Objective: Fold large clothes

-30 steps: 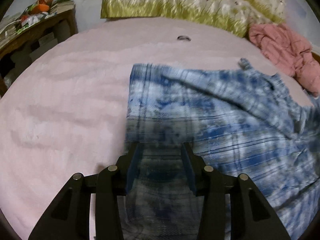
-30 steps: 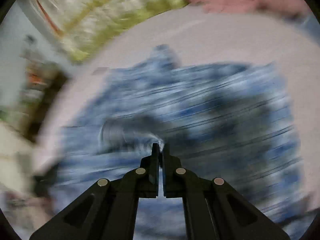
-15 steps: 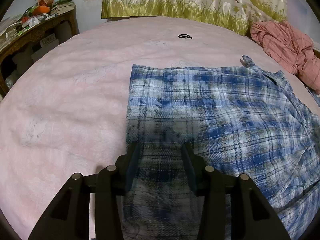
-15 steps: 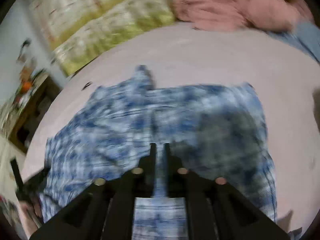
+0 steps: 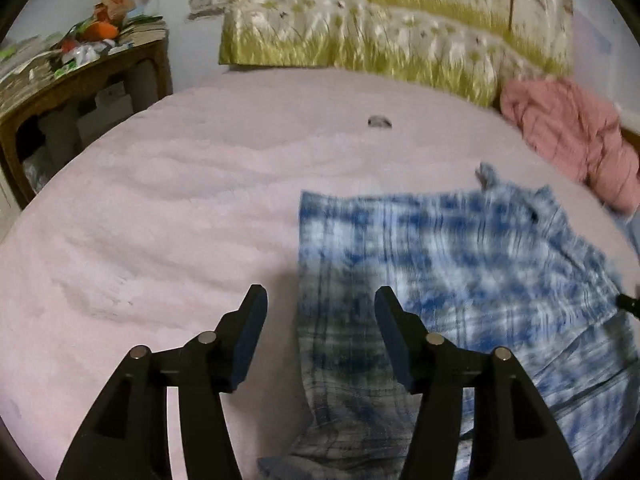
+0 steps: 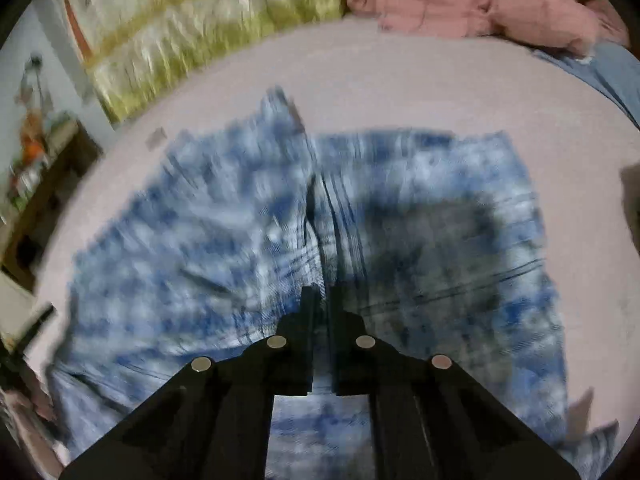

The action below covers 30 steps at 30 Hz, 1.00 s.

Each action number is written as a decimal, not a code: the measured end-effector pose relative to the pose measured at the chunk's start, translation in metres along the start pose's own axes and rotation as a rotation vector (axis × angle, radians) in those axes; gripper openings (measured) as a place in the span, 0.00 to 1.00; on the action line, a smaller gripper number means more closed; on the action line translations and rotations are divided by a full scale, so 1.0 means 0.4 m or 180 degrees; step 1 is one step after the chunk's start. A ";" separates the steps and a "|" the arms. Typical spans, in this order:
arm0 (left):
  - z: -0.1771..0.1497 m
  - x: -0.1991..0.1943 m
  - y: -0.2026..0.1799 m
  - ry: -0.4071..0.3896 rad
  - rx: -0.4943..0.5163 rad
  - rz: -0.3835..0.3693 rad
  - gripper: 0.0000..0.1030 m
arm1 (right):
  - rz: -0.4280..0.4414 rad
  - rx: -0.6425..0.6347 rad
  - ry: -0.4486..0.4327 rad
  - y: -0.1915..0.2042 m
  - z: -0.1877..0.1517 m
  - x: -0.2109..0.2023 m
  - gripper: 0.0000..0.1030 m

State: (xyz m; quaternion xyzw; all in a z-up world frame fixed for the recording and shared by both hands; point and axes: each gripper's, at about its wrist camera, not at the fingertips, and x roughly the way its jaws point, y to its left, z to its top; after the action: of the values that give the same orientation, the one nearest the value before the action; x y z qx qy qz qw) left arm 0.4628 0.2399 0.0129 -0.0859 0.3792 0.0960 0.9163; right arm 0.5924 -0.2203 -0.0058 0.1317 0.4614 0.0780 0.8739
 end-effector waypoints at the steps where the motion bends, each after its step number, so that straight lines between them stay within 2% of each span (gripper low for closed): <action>1: 0.005 -0.007 0.005 -0.0033 -0.0017 0.0022 0.54 | -0.0028 -0.0042 -0.0049 0.006 0.002 -0.020 0.05; 5: -0.002 0.016 0.006 0.0018 0.0060 0.0250 0.55 | -0.0126 -0.0169 -0.0088 0.037 -0.003 -0.066 0.05; 8: -0.017 0.061 0.012 0.0164 0.0061 0.0292 0.55 | -0.0245 -0.0176 -0.0139 0.040 -0.013 -0.086 0.05; 10: -0.022 0.078 0.015 0.0231 0.0041 0.0267 0.55 | -0.0410 -0.0186 -0.0309 0.035 -0.015 -0.137 0.05; 13: -0.028 0.101 0.019 0.0313 -0.0001 0.0222 0.55 | -0.0908 -0.0279 -0.0624 0.054 -0.011 -0.178 0.05; 14: -0.032 0.108 0.019 0.0341 0.0006 0.0219 0.55 | -0.0892 -0.0256 -0.0592 0.049 -0.010 -0.175 0.06; 15: -0.036 0.115 0.017 0.0365 0.0019 0.0231 0.55 | -0.0826 -0.0256 -0.0437 0.040 -0.007 -0.153 0.08; 17: -0.040 0.118 0.018 0.0403 0.0013 0.0251 0.55 | -0.0892 -0.0242 -0.0195 0.027 -0.006 -0.115 0.08; 19: -0.031 0.085 0.020 0.0358 -0.0052 0.0115 0.55 | -0.0998 -0.0144 -0.0221 0.013 -0.006 -0.103 0.13; 20: -0.021 0.048 0.020 0.0263 -0.0118 -0.0055 0.55 | -0.0992 -0.0124 -0.0219 0.010 -0.004 -0.106 0.14; 22: -0.008 -0.026 0.015 0.0096 -0.0209 -0.0365 0.59 | -0.0806 -0.0125 -0.0236 0.010 0.000 -0.135 0.14; 23: -0.010 -0.075 0.008 0.0010 -0.0197 -0.0502 0.67 | -0.0713 -0.0130 -0.0275 0.011 0.000 -0.158 0.15; 24: -0.016 -0.111 -0.003 -0.0061 -0.0142 -0.0554 0.77 | -0.0611 -0.0167 -0.0356 0.012 -0.007 -0.205 0.22; 25: -0.028 -0.151 -0.016 -0.0141 -0.0055 -0.0522 0.80 | -0.0600 -0.0237 -0.0410 0.011 -0.021 -0.242 0.28; 26: -0.045 -0.180 -0.027 -0.0196 0.0038 -0.0431 0.83 | -0.0640 -0.0345 -0.0451 0.015 -0.034 -0.277 0.46; 27: -0.070 -0.207 -0.038 -0.0251 0.0173 -0.0321 0.83 | -0.0701 -0.0448 -0.0495 0.023 -0.049 -0.302 0.60; 30: -0.165 -0.250 -0.051 -0.0410 0.0462 -0.0041 0.86 | -0.0901 -0.0661 -0.0707 -0.009 -0.130 -0.394 0.61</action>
State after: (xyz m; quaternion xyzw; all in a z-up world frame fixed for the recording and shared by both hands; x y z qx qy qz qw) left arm 0.3535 0.1937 0.0399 -0.0154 0.3249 0.0678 0.9432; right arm 0.4609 -0.2563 0.0889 -0.0175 0.3656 -0.0134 0.9305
